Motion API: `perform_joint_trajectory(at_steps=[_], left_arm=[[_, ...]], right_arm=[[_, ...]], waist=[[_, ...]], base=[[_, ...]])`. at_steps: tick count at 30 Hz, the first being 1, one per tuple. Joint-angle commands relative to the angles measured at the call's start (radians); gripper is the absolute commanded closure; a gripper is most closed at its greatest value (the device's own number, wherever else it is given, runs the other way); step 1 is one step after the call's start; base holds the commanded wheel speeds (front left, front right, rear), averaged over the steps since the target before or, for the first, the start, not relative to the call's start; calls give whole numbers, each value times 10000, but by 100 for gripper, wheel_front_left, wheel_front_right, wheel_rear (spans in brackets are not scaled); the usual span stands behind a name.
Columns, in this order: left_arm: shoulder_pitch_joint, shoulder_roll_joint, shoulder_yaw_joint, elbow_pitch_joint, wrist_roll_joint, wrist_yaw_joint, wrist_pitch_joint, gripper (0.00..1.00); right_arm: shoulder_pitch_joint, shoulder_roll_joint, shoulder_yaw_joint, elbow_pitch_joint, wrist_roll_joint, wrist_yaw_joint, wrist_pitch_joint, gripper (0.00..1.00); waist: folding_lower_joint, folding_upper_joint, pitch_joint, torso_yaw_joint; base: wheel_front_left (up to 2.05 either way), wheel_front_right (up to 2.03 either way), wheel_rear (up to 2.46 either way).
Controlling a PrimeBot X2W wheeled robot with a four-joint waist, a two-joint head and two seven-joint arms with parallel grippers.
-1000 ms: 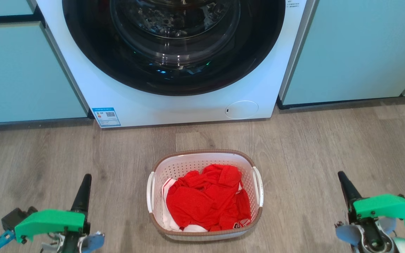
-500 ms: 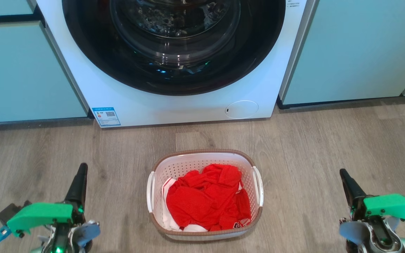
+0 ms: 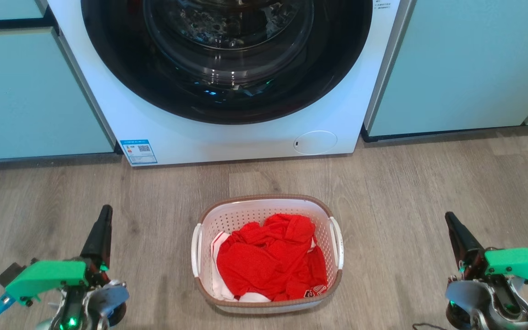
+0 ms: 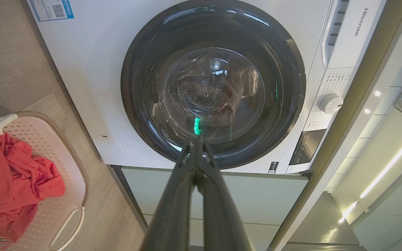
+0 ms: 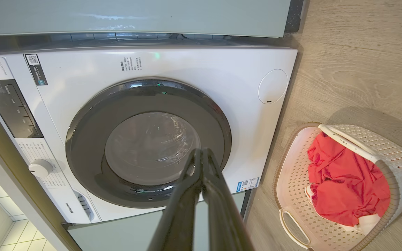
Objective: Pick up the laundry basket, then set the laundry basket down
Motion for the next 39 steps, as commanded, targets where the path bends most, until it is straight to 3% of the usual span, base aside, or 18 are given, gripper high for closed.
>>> perform_joint_trajectory(at_steps=[1,39], left_arm=[[-582,119,422,-294,-37,-67,85,100],[-589,58,508,-291,35,-67,153,100]], right_arm=[[-524,-170,146,-377,25,-4,56,100],[-533,-95,41,-371,-64,-4,141,100]], waist=[[0,0,0,0],[0,0,-1,0]], base=[[0,0,0],[0,0,0]])
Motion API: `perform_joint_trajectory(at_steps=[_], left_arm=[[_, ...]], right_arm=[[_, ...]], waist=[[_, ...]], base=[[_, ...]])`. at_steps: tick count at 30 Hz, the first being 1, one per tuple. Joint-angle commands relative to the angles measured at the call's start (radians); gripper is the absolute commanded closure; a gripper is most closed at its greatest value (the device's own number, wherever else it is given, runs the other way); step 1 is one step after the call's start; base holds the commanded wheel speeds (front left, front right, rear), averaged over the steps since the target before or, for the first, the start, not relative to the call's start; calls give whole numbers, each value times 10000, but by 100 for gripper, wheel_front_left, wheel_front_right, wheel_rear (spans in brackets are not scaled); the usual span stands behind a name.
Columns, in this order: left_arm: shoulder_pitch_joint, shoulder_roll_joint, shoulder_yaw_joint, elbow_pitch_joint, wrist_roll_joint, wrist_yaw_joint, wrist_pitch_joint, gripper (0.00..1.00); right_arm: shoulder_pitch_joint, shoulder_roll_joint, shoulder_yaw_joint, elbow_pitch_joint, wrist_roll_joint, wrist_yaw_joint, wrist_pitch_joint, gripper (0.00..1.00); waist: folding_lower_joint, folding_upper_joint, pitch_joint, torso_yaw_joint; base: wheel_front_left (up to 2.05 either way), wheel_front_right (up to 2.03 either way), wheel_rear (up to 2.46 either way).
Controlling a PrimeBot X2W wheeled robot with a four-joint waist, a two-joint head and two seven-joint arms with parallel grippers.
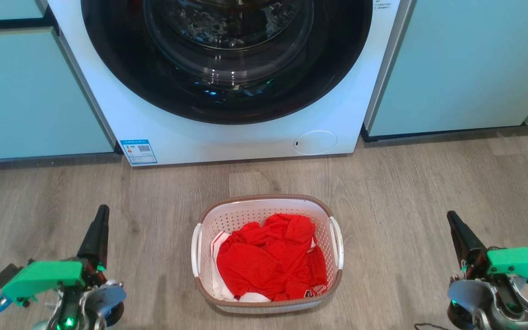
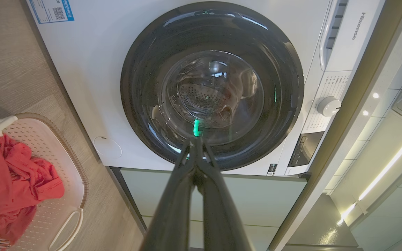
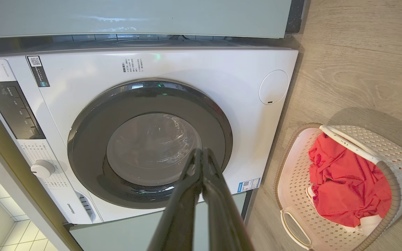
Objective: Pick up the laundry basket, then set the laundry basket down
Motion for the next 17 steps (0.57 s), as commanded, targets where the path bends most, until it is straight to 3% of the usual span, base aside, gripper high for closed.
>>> perform_joint_trajectory(at_steps=[1,17], left_arm=[[-586,78,335,-291,32,-67,69,100],[-588,60,361,-291,54,-67,89,100]], right_arm=[[-459,-101,155,-357,-62,-4,55,100],[-462,-79,123,-355,-89,-4,81,100]], waist=[[0,0,0,0],[0,0,0,0]], base=[[0,0,0],[0,0,0]])
